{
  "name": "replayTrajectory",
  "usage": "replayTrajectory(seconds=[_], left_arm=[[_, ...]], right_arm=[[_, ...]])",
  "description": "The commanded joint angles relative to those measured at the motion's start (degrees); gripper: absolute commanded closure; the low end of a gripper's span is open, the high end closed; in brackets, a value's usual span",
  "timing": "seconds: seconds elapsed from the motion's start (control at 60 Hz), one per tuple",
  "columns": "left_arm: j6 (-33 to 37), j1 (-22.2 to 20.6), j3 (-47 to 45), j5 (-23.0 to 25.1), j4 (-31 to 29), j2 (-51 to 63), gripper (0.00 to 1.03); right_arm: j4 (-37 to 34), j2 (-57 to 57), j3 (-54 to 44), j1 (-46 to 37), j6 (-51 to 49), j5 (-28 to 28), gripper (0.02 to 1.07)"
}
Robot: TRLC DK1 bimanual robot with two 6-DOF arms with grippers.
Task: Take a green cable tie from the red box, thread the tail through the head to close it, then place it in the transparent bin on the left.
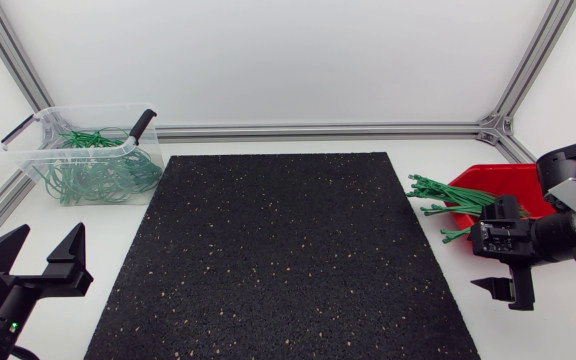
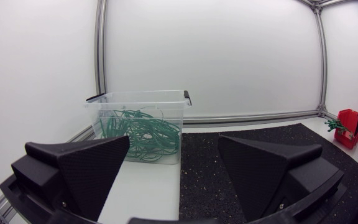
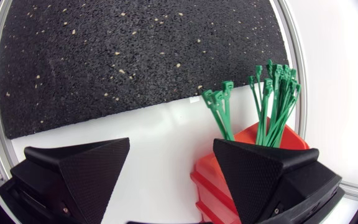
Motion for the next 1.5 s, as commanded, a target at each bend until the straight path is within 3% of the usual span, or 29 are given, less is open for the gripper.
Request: replayTrajectory(seconds=[0.0,0.833,1.483], left_arm=[[-0.7,0.2,-2.3,-0.1,-1.6,0.6,0.04],[-0.7,-0.1,-2.2,-0.1,-1.6,0.9,0.04],[-0.7,0.0,-2.3,-0.1,-1.6,1.1,0.04]], right_arm=[[-1.0,-0.4,-1.7,-0.4,-2.4,0.7,0.12],[10.5,9.6,4.3,2.4,2.6,0.7,0.11],[13.2,11.5,2.7,2.2,2.3,2.0,0.11]])
